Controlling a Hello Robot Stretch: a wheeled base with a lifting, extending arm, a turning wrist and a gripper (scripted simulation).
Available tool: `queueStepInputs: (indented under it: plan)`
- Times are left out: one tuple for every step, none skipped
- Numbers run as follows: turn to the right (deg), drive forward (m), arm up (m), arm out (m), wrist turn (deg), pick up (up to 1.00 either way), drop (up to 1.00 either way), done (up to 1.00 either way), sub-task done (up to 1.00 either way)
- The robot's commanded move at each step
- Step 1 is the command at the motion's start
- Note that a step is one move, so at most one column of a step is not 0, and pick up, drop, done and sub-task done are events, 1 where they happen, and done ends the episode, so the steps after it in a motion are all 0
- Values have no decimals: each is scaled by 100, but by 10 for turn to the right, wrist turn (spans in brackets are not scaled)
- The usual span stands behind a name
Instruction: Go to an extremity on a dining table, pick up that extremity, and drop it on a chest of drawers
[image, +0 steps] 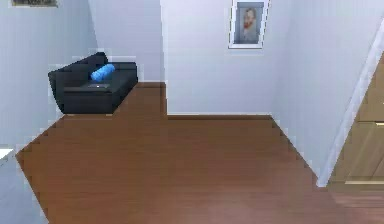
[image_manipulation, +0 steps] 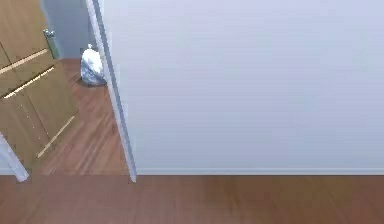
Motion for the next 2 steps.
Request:
queueStepInputs:
  plan:
    - [-450, 0, 0, 0, 0, 0, 0, 0, 0]
    - [-450, 0, 0, 0, 0, 0, 0, 0, 0]
